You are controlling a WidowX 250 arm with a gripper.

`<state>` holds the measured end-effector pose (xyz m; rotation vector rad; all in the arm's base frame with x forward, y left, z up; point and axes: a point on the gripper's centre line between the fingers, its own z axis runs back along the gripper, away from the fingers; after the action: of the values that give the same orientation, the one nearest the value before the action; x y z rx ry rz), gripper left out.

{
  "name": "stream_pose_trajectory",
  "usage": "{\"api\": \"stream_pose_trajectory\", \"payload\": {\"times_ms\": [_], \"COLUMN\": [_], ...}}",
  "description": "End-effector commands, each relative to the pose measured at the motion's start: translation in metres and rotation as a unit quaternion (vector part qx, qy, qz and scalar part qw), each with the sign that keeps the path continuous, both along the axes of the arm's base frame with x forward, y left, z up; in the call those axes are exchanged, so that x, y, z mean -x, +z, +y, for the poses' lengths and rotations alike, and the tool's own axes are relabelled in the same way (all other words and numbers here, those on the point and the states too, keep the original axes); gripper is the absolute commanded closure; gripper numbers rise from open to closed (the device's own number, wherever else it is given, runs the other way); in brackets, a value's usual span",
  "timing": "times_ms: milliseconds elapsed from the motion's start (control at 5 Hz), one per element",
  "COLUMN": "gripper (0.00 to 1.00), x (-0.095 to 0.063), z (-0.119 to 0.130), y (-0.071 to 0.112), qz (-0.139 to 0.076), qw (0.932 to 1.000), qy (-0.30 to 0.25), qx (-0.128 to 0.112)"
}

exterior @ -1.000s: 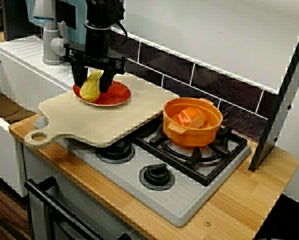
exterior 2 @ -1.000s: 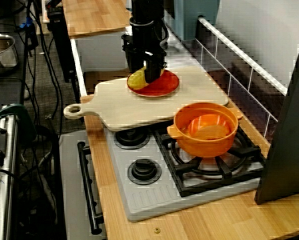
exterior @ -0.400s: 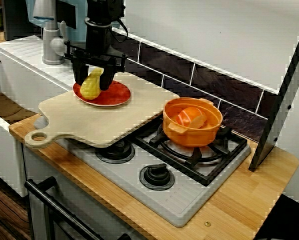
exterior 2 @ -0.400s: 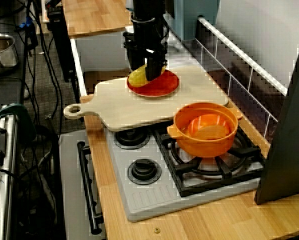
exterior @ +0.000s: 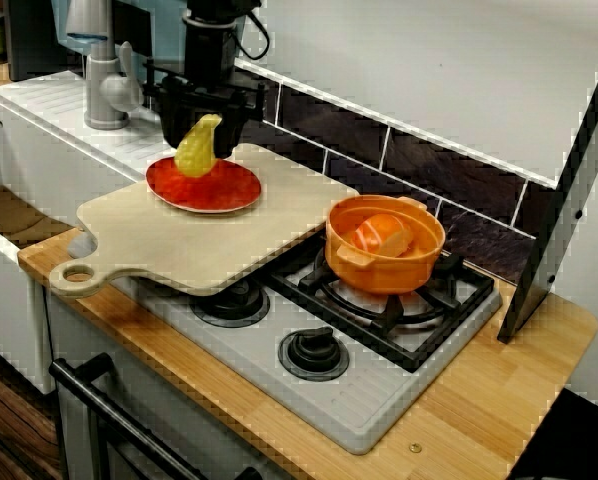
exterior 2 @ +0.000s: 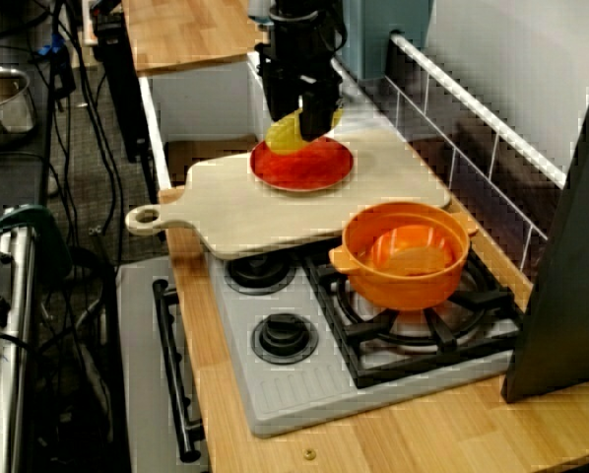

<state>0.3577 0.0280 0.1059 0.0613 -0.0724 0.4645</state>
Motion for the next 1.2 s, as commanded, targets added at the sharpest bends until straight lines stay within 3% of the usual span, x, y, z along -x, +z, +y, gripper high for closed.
{"api": "stream_pose_trajectory", "payload": {"times_ms": [0,600,1000], "gripper": [1.0,1.0,1.0], "x": [-0.012,-0.026,-0.016], "z": [-0.008,-0.05,-0.086], "y": [0.025,0.036,0.038], "qz": [-0.029,-0.029,-0.027], "qw": [0.9993,0.9945,0.9873], "qy": [-0.022,-0.1,-0.156], "qx": [0.002,-0.008,-0.018]}}
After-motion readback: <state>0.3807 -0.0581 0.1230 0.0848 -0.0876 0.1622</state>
